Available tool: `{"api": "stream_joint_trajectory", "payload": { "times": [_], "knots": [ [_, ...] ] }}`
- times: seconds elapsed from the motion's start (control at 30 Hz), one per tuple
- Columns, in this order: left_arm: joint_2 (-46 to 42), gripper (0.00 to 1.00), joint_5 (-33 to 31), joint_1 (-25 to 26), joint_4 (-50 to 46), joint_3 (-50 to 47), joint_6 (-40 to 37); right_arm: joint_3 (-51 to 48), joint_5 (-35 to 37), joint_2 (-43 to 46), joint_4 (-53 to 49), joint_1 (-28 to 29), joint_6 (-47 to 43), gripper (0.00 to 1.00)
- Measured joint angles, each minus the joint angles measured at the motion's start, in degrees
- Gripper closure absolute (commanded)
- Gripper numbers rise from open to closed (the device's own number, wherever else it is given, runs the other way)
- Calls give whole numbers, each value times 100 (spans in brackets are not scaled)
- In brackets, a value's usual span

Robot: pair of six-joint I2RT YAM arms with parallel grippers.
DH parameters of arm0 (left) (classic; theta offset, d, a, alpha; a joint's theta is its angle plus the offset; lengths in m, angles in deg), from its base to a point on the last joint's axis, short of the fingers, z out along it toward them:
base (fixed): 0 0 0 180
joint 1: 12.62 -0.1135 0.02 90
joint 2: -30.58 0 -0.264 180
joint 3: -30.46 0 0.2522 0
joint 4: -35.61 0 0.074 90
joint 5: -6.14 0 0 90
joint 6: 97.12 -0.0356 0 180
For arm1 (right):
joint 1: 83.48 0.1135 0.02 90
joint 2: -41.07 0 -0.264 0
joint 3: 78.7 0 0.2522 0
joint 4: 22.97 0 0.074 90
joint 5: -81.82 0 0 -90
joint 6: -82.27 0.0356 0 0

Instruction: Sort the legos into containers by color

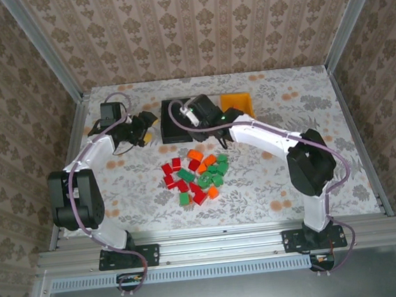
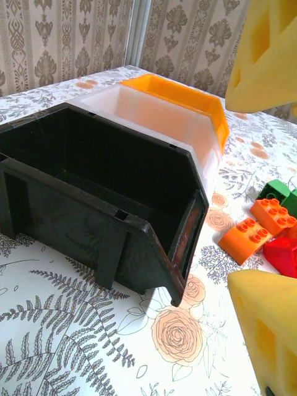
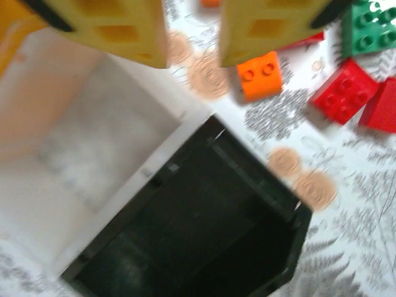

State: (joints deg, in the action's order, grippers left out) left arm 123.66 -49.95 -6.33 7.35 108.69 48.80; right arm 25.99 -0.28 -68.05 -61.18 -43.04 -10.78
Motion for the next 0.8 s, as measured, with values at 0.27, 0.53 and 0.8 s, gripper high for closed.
{"api": "stream_joint_trajectory", "payload": {
  "times": [0.27,0.53,0.8],
  "knots": [
    [0,31,0,0,0,0,0,-295,-374,-337,-83,1012,151,45],
    [0,31,0,7,0,0,0,-304,-564,-933,-426,1119,153,44],
    [0,31,0,7,0,0,0,59,-638,-1322,-439,1119,157,46]
  ]
}}
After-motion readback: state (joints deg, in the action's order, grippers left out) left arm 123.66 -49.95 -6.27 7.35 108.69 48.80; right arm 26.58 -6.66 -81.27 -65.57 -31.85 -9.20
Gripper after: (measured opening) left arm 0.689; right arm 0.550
